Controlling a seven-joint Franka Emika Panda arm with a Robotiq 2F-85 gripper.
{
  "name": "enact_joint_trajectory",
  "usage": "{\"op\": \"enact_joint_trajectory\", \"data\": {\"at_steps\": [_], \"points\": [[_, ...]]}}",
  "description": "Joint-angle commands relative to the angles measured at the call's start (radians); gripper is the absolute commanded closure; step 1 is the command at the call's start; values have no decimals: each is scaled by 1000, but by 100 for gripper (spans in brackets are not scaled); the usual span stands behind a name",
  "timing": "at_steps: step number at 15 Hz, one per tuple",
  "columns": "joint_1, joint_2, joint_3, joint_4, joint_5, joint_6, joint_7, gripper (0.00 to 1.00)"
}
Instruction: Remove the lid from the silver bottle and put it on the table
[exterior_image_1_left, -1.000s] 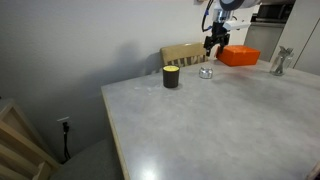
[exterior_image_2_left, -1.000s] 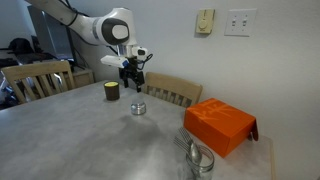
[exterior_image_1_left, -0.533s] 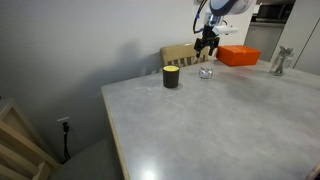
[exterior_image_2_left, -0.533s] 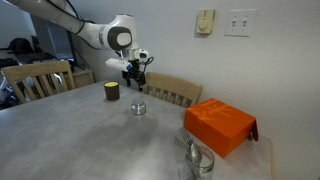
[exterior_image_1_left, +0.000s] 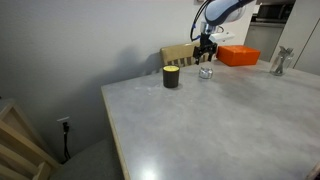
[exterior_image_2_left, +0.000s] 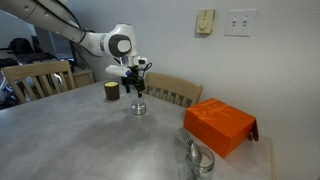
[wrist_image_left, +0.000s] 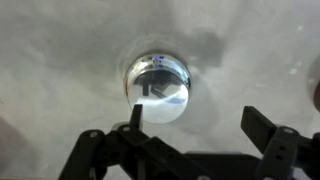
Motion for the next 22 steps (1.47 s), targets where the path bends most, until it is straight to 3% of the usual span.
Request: {"op": "enact_joint_trajectory", "data": {"at_steps": [1,5,13,22], "points": [[-3,4,-27,-16,-10,-21,42,0],[-21,-5,-41,-61,3,5,84,0],[-52,26,13,-21,91,31,67,0],[-31,41,-7,14,55,0,70,0]]}}
